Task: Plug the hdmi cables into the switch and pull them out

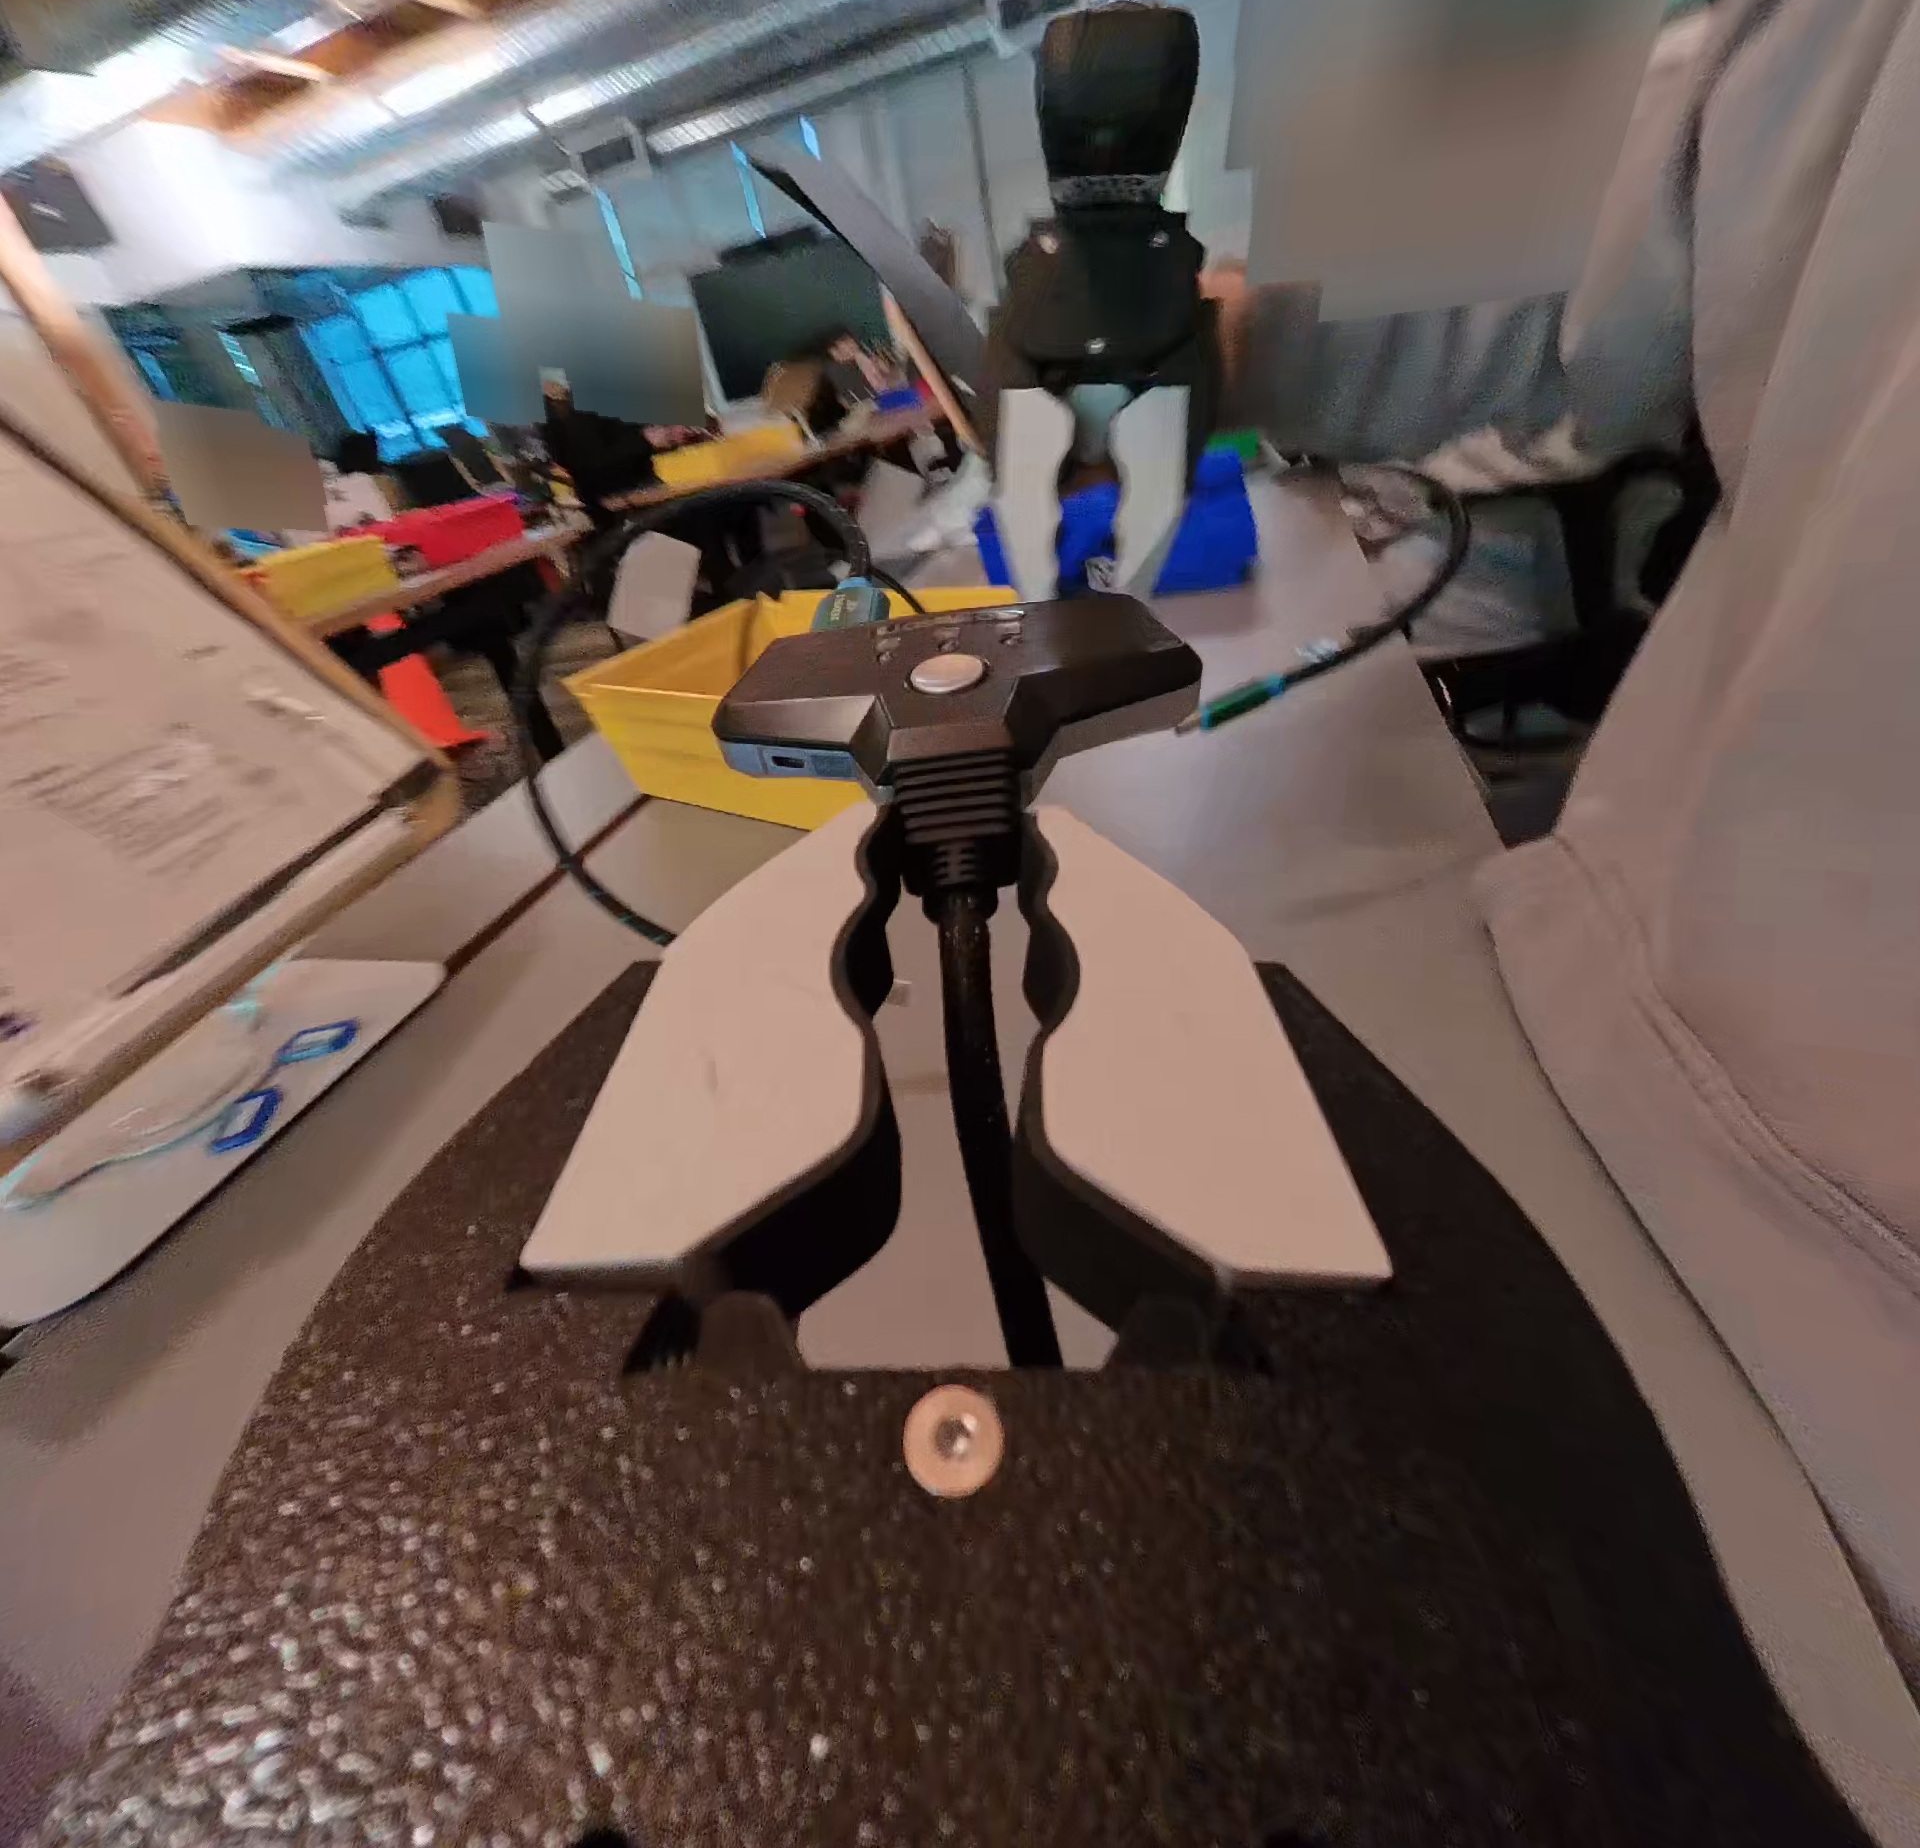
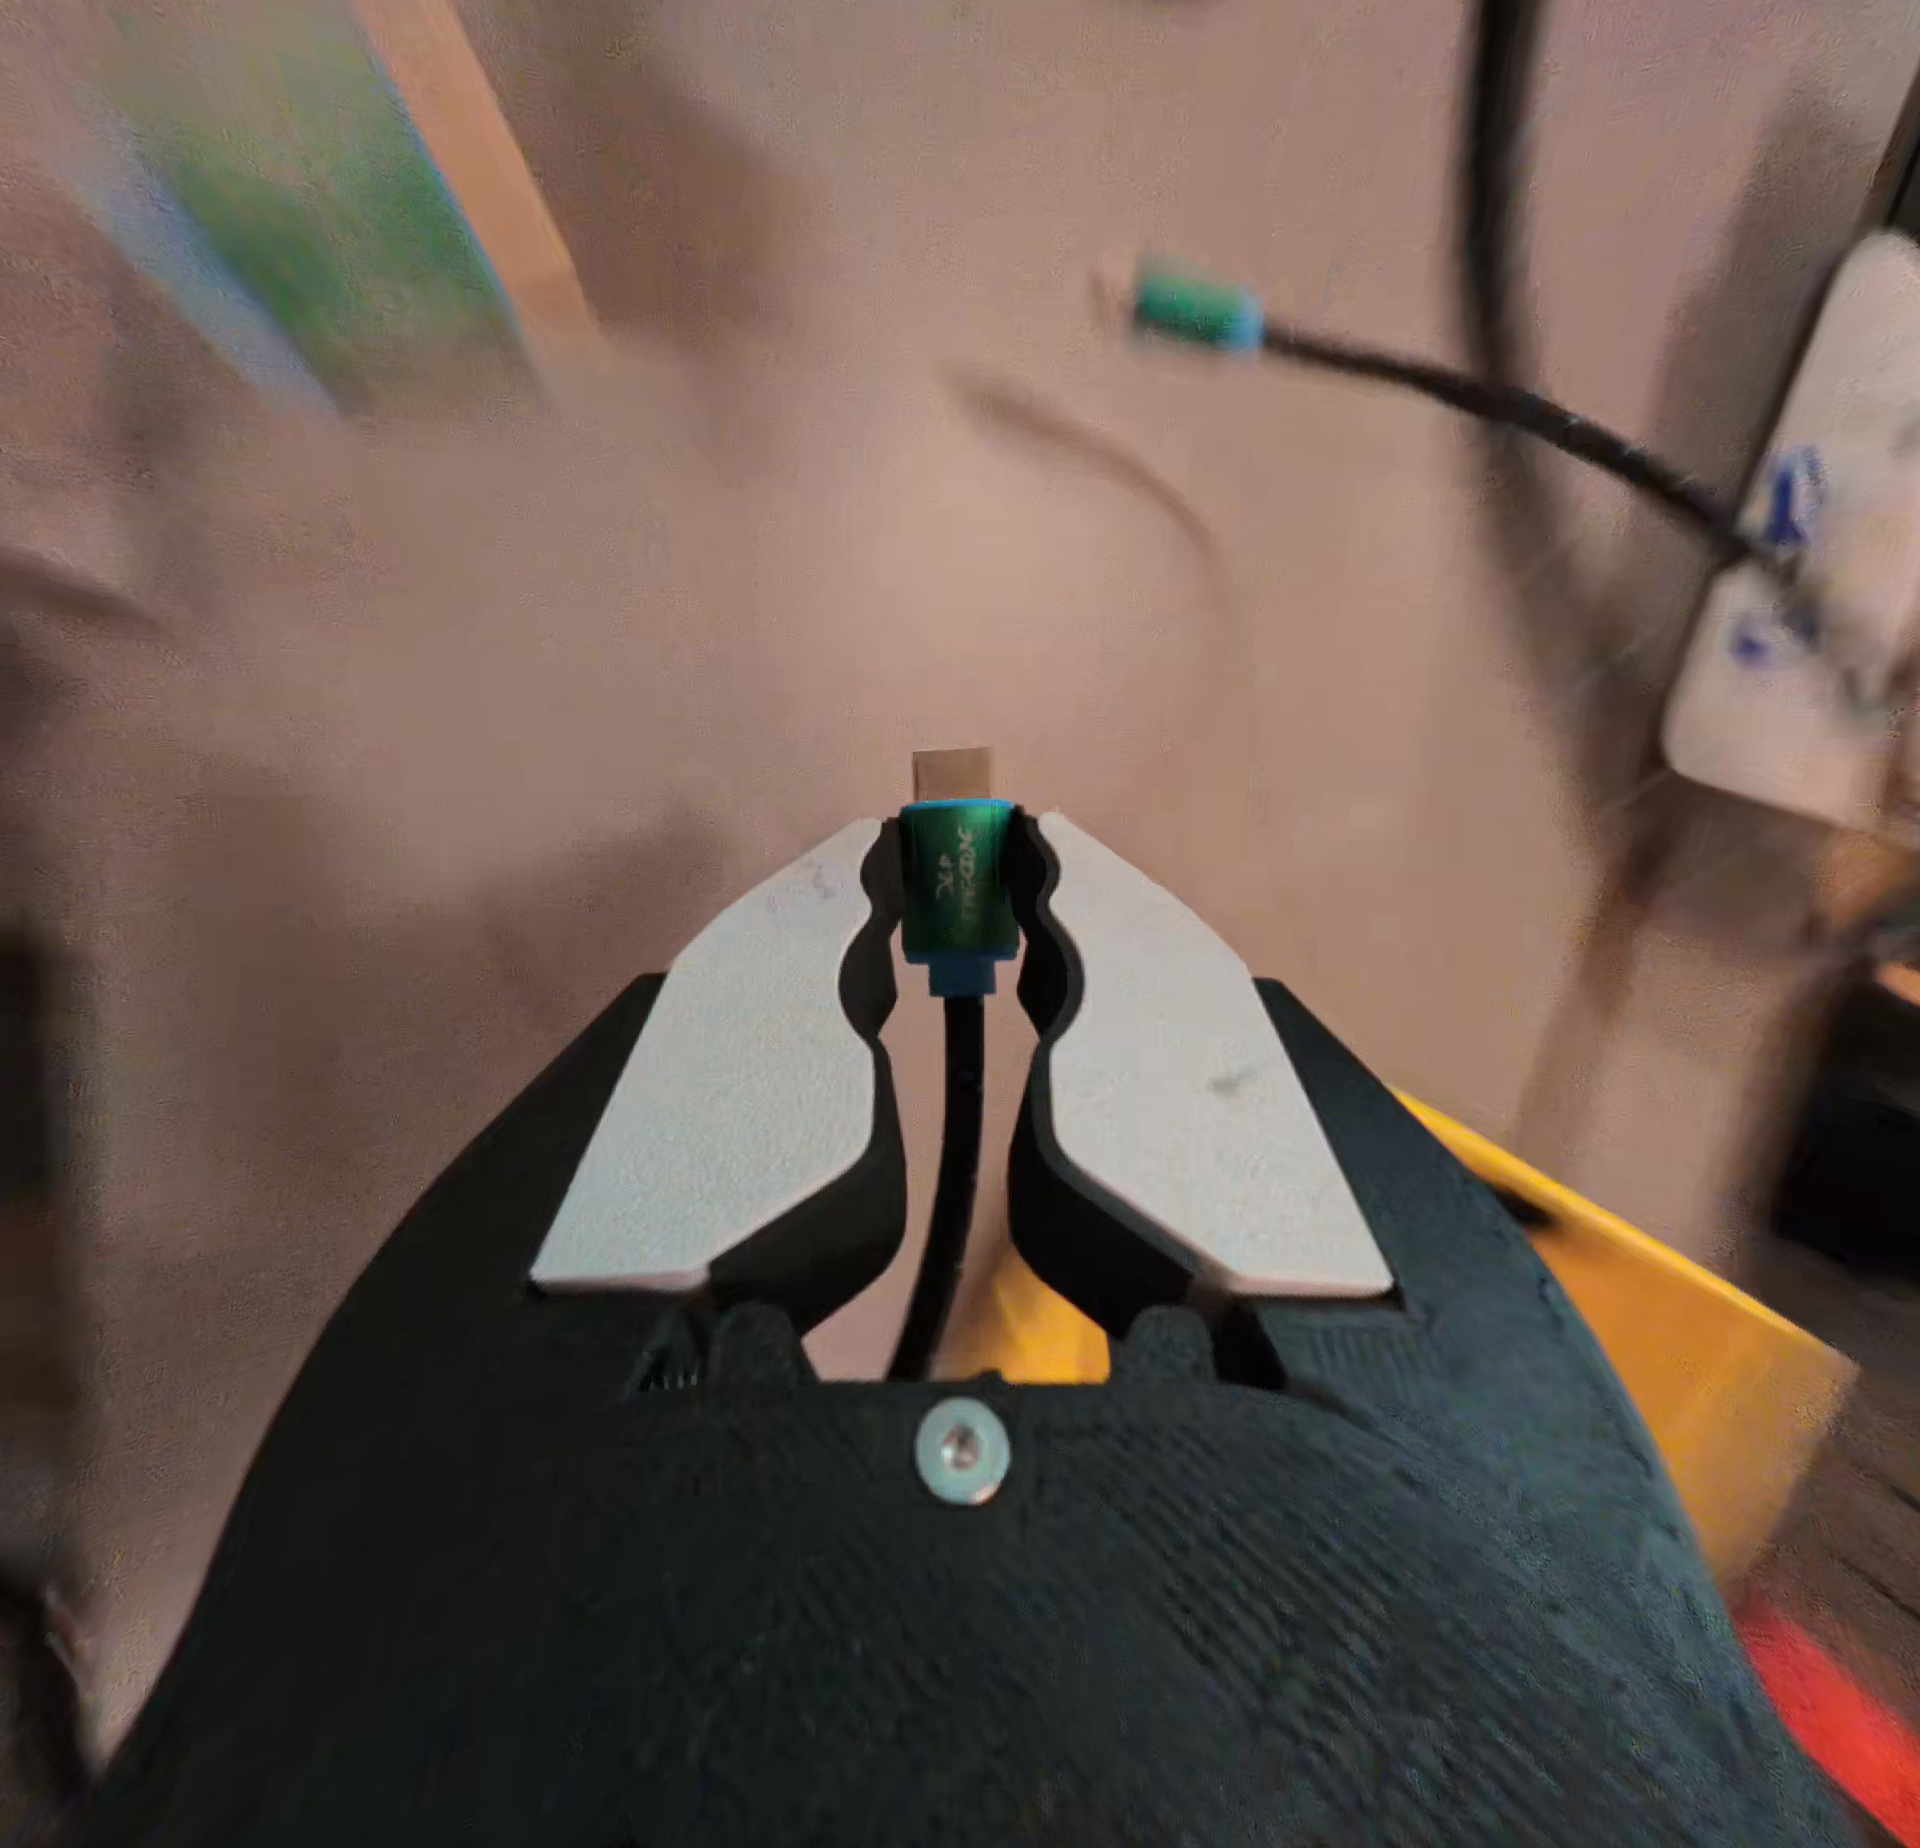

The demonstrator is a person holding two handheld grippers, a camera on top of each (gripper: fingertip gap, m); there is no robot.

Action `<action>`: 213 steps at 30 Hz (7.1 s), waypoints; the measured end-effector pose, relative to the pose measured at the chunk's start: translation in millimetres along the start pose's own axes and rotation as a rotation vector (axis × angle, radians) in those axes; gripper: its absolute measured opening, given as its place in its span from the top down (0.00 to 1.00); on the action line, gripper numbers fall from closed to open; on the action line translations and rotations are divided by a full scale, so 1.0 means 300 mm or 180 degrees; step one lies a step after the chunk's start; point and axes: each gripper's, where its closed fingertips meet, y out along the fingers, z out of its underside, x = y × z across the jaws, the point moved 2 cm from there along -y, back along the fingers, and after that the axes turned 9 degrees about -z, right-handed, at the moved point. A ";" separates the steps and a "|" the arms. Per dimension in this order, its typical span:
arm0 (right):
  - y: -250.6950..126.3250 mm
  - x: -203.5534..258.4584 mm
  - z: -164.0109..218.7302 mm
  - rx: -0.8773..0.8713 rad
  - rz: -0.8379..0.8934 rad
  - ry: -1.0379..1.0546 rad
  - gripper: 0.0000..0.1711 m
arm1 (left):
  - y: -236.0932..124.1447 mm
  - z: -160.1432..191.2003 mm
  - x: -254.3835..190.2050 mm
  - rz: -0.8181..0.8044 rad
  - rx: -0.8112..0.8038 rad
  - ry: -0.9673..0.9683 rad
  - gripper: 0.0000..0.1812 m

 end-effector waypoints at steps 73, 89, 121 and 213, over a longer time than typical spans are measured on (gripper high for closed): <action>-0.194 -0.157 -0.089 -0.2685 0.0169 0.0869 0.70 | 0.128 0.074 0.000 0.0027 -0.0056 -0.0276 0.88; 0.029 -0.123 -0.283 -0.2190 -0.0080 0.0836 0.76 | 0.153 0.081 -0.073 0.0511 0.0185 0.0276 0.88; 0.041 -0.092 -0.275 -0.2426 -0.0250 0.0711 0.89 | 0.156 0.076 -0.085 0.0594 0.0117 0.0290 0.88; -0.065 -0.109 -0.084 -0.1669 0.0272 0.0898 0.89 | -0.052 0.000 0.051 0.0109 0.0067 0.0284 0.88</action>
